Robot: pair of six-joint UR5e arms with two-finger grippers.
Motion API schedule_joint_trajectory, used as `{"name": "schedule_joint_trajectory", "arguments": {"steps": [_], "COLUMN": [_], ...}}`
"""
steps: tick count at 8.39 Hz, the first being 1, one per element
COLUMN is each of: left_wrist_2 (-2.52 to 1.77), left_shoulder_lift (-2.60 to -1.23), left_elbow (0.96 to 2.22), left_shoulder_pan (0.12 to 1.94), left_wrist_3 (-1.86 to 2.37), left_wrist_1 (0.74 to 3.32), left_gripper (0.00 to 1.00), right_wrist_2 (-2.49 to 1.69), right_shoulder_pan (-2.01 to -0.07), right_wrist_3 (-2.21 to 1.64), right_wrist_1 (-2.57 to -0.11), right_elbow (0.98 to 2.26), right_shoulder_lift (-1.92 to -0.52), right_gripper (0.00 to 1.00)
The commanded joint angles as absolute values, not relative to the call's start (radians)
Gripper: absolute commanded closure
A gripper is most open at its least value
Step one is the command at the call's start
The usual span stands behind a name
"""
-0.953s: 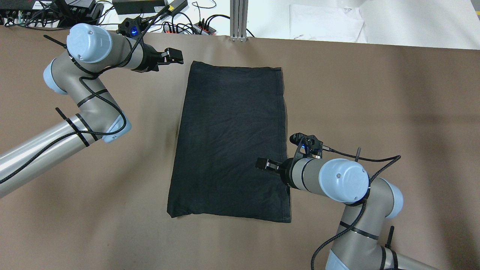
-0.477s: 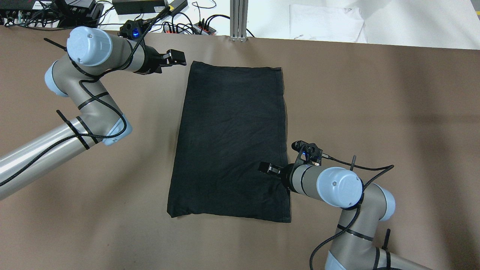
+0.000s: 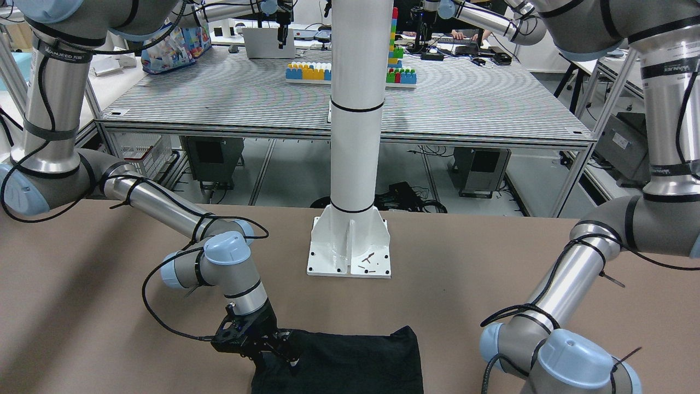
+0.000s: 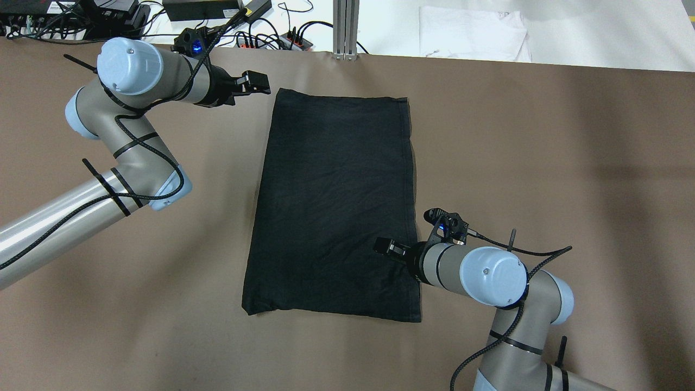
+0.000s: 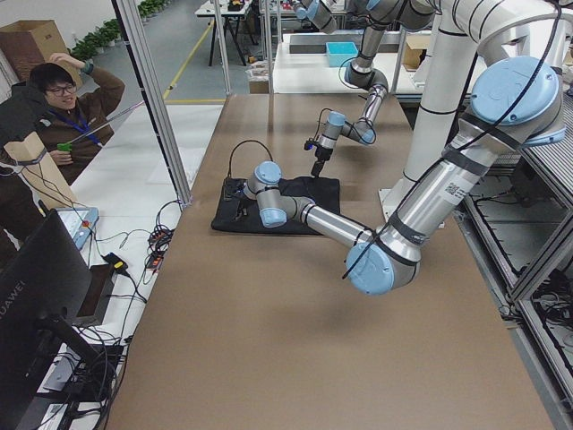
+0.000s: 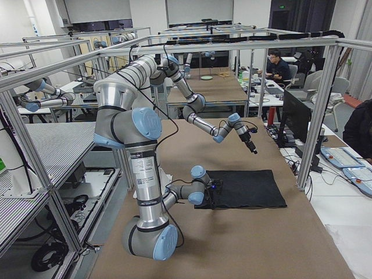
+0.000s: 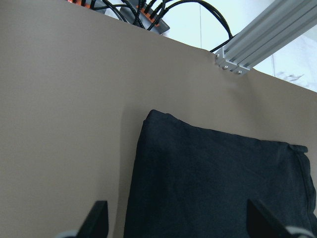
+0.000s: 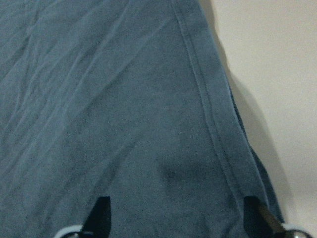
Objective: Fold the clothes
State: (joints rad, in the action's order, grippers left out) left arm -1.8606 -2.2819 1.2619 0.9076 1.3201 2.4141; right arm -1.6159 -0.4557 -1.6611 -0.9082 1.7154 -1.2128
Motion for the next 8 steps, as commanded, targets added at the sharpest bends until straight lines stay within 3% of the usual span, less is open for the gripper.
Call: {"name": "schedule_joint_trajectory", "arguments": {"steps": [1,8], "left_wrist_2": [-1.862,-1.855], "left_shoulder_lift": [-2.287,-2.276], "left_elbow": [1.259,1.258], "left_shoulder_pan": [0.907,0.907], "left_wrist_3": [1.316,1.305], "left_wrist_1": [2.410,2.410], "left_gripper": [0.00,0.00], "right_wrist_2": [-1.609,-1.586], "right_shoulder_pan": [-0.427,-0.361], "right_wrist_3": [-1.703,-1.709], "right_wrist_1": [-0.908,-0.923], "right_elbow": [1.723,1.681], "right_shoulder_lift": [-1.219,-1.207], "right_gripper": [0.06,0.06]}}
